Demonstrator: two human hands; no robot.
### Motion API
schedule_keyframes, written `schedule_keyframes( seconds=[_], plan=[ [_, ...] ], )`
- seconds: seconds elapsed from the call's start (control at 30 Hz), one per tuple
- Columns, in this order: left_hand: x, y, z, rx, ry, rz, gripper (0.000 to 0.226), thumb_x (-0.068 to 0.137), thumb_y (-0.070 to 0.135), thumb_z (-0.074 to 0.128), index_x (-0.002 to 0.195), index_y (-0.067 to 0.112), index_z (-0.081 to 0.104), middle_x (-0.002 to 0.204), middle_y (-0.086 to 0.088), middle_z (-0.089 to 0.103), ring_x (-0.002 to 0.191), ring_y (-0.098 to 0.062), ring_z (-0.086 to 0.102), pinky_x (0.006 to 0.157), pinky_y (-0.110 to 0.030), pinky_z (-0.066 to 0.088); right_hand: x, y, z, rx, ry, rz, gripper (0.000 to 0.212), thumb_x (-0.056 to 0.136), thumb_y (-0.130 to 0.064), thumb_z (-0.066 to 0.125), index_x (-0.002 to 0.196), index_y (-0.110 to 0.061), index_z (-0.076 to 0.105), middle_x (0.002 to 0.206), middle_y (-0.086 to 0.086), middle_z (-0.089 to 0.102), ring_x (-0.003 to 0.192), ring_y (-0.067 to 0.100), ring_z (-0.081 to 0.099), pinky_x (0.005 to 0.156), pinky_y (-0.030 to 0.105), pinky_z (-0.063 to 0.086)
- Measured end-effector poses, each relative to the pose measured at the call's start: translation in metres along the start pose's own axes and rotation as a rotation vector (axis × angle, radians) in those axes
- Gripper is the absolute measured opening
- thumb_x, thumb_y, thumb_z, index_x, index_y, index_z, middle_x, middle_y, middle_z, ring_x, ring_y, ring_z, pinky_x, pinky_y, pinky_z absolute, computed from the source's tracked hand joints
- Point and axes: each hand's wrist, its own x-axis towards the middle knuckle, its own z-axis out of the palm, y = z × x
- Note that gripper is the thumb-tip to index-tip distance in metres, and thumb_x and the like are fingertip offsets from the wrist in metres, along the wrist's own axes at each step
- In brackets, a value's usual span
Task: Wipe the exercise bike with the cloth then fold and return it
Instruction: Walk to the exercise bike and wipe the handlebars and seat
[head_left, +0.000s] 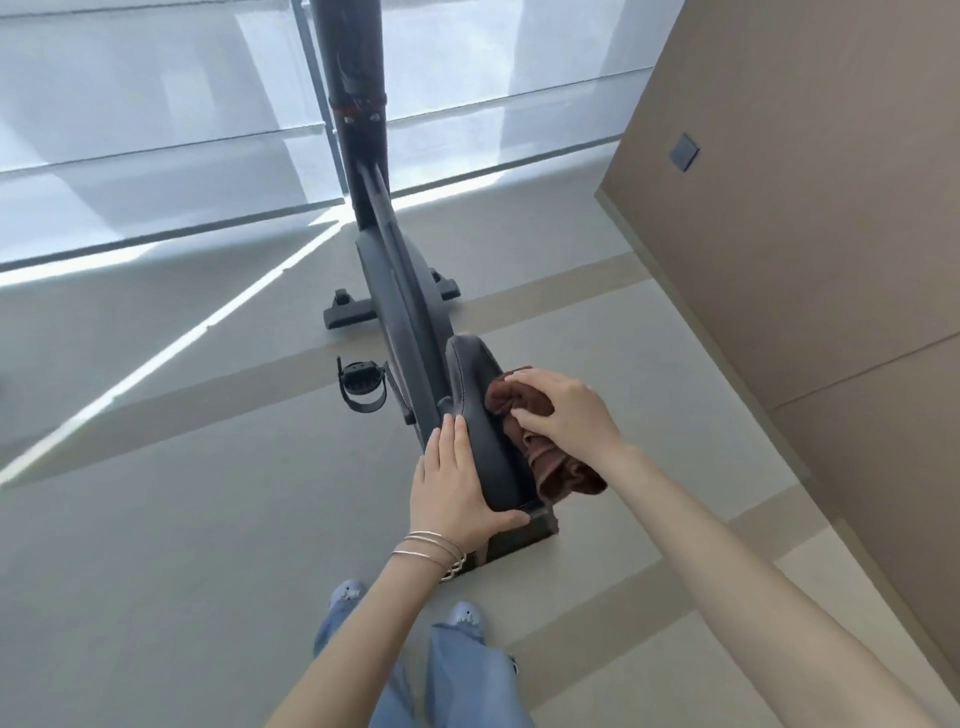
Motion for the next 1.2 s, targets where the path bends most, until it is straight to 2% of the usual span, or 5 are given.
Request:
schedule_keyframes(
  seconds=[0.3, 0.6, 0.8, 0.9, 1.2],
  plan=[
    [0.0, 0.002, 0.009, 0.011, 0.05, -0.035, 0.128, 0.057, 0.07, 0.064, 0.147, 0.01, -0.004, 0.158, -0.007, 0.003, 0.145, -0.025, 0.007, 0.117, -0.04, 0.021, -0.092, 0.031, 0.028, -0.002, 0.301, -0.004, 0.043, 0.08, -0.014, 0.072, 0.121, -0.017, 0.061, 0.129, -0.003, 0.058, 0.123, 0.025, 0.051, 0.105, 0.034, 0.038],
    [-0.002, 0.002, 0.007, -0.014, 0.035, -0.022, 0.127, 0.058, 0.066, 0.069, 0.147, 0.009, -0.002, 0.158, -0.008, 0.004, 0.144, -0.028, 0.009, 0.116, -0.042, 0.021, -0.008, 0.006, -0.005, -0.025, -0.012, 0.074, 0.035, 0.086, -0.031, 0.061, 0.12, -0.032, 0.057, 0.121, -0.008, 0.063, 0.109, 0.019, 0.057, 0.088, 0.038, 0.05],
    [-0.002, 0.0, 0.005, -0.033, 0.015, 0.007, 0.128, 0.06, 0.069, 0.066, 0.148, 0.009, -0.004, 0.158, -0.008, 0.001, 0.145, -0.027, 0.005, 0.117, -0.042, 0.019, -0.089, 0.012, 0.039, -0.089, 0.406, 0.044, 0.038, 0.085, -0.029, 0.057, 0.122, -0.02, 0.058, 0.127, -0.004, 0.059, 0.115, 0.022, 0.052, 0.098, 0.034, 0.044],
    [0.001, -0.002, 0.007, -0.03, 0.029, 0.02, 0.129, 0.059, 0.069, 0.067, 0.147, 0.008, -0.004, 0.158, -0.008, 0.001, 0.145, -0.027, 0.006, 0.117, -0.043, 0.018, -0.089, 0.012, 0.048, -0.076, 0.472, 0.106, 0.037, 0.082, -0.022, 0.063, 0.118, -0.018, 0.061, 0.124, -0.003, 0.061, 0.113, 0.024, 0.055, 0.098, 0.031, 0.042],
    [0.002, -0.005, 0.014, -0.021, 0.064, -0.01, 0.13, 0.055, 0.07, 0.066, 0.147, 0.011, -0.004, 0.158, -0.006, 0.003, 0.143, -0.025, 0.008, 0.117, -0.04, 0.017, 0.013, 0.008, -0.002, -0.117, 0.009, -0.127, 0.034, 0.081, -0.032, 0.065, 0.114, -0.029, 0.06, 0.116, -0.011, 0.064, 0.106, 0.015, 0.059, 0.083, 0.031, 0.05]
  ],
)
